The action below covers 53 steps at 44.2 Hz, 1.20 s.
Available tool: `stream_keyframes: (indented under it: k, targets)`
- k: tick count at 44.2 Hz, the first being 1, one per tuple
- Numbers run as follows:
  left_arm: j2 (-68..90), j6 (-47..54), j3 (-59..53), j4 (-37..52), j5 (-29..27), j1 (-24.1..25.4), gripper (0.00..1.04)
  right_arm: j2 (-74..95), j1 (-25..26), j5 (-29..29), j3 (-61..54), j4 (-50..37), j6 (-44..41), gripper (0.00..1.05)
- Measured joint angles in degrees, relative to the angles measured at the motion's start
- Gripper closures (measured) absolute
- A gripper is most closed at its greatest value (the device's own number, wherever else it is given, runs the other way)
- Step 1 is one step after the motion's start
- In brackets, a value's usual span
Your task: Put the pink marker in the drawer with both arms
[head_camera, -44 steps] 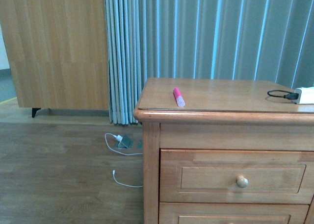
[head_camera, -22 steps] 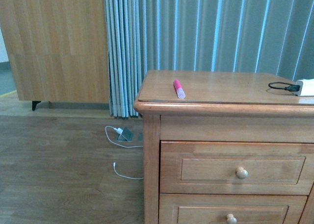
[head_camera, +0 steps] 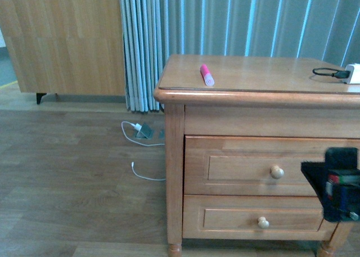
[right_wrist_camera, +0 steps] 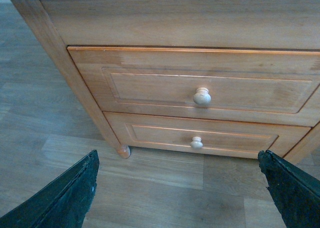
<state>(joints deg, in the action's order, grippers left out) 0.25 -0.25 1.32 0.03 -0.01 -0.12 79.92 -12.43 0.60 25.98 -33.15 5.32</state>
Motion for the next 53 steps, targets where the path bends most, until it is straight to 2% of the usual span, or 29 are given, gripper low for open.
stream_keyframes:
  k: [17,28,53]
  targets:
    - [0.0,0.0,0.0,0.0,0.0,0.0,0.06,26.2,-2.0,-5.7,14.2,-8.3,-1.6,0.08]
    - [0.0,0.0,0.0,0.0,0.0,0.0,0.06,39.5,0.1,-7.5,26.4,-10.3,-1.9,0.08]
    - [0.0,0.0,0.0,0.0,0.0,0.0,0.06,48.3,1.9,-7.5,35.3,-9.1,-1.9,0.08]
